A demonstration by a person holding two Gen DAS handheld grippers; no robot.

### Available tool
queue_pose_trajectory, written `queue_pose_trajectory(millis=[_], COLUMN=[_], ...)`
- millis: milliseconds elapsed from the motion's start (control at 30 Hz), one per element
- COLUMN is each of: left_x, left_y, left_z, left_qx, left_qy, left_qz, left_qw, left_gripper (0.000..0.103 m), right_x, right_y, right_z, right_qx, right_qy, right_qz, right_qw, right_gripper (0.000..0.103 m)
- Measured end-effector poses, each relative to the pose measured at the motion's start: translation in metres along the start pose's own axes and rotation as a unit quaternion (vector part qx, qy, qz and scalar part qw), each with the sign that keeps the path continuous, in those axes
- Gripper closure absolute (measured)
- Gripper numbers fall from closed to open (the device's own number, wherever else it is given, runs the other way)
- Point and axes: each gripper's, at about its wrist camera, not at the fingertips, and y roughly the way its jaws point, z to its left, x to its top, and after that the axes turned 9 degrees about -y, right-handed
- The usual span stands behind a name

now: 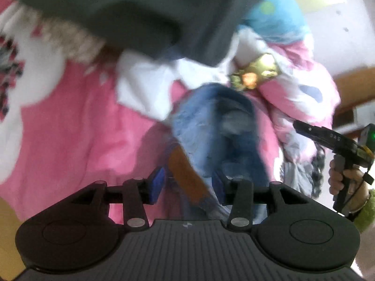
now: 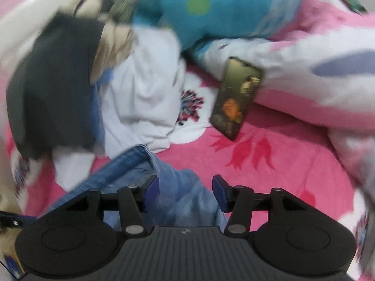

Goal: Fold clothes

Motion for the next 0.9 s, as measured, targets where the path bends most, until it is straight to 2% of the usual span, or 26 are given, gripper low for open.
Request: queue_pose_trajectory(millis=[67, 100, 133, 200, 333, 400, 500, 633, 733, 833, 900], left_x=[-0.001, -0.004, -0.007, -0.015, -0.024, -0.025, -0.017, -0.004, -0.004, -0.006, -0.007], left_y=[0.003, 0.007, 0.012, 0.024, 0.058, 0.055, 0.042, 0.017, 0.006, -0.002, -0.007], left_z=[-0.016, -0.026, -0.035, -0.048, -0.058, -0.054, -0.035, 0.008, 0.031, 0.049, 0.062], left_qx=[-0.015, -0.017, -0.014, -0.008, 0.031, 0.047, 0.07, 0.119, 0.11, 0.09, 0.077], left_qy=[0.04, 0.066, 0.093, 0.144, 0.201, 0.205, 0.163, 0.059, -0.007, -0.064, -0.103], left_qz=[0.017, 0.029, 0.037, 0.056, 0.077, 0.067, 0.04, -0.002, -0.013, -0.016, -0.018], left_qw=[0.9989, 0.9973, 0.9949, 0.988, 0.9762, 0.9753, 0.9834, 0.9911, 0.9939, 0.9937, 0.9915], left_gripper=[0.057, 0.05, 0.043, 0.039, 0.038, 0.038, 0.038, 0.038, 0.038, 0.038, 0.038], right_x=[-0.013, -0.02, -0.029, -0.044, -0.067, -0.071, -0.076, -0.076, -0.077, -0.076, -0.073], right_y=[-0.017, -0.02, -0.02, -0.008, 0.031, 0.057, 0.093, 0.118, 0.101, 0.065, 0.055], right_z=[-0.007, -0.01, -0.012, -0.009, 0.015, 0.03, 0.049, 0.059, 0.052, 0.062, 0.079], right_qx=[0.015, 0.035, 0.056, 0.084, 0.128, 0.138, 0.158, 0.157, 0.161, 0.158, 0.167], right_qy=[0.043, 0.068, 0.091, 0.12, 0.114, 0.104, 0.105, 0.131, 0.156, 0.09, 0.026], right_qz=[-0.018, -0.02, -0.013, 0.017, 0.071, 0.089, 0.113, 0.106, 0.082, 0.046, 0.045], right_qw=[0.999, 0.997, 0.994, 0.989, 0.983, 0.981, 0.975, 0.973, 0.971, 0.982, 0.985], right_gripper=[0.05, 0.05, 0.05, 0.053, 0.057, 0.063, 0.068, 0.068, 0.069, 0.069, 0.066])
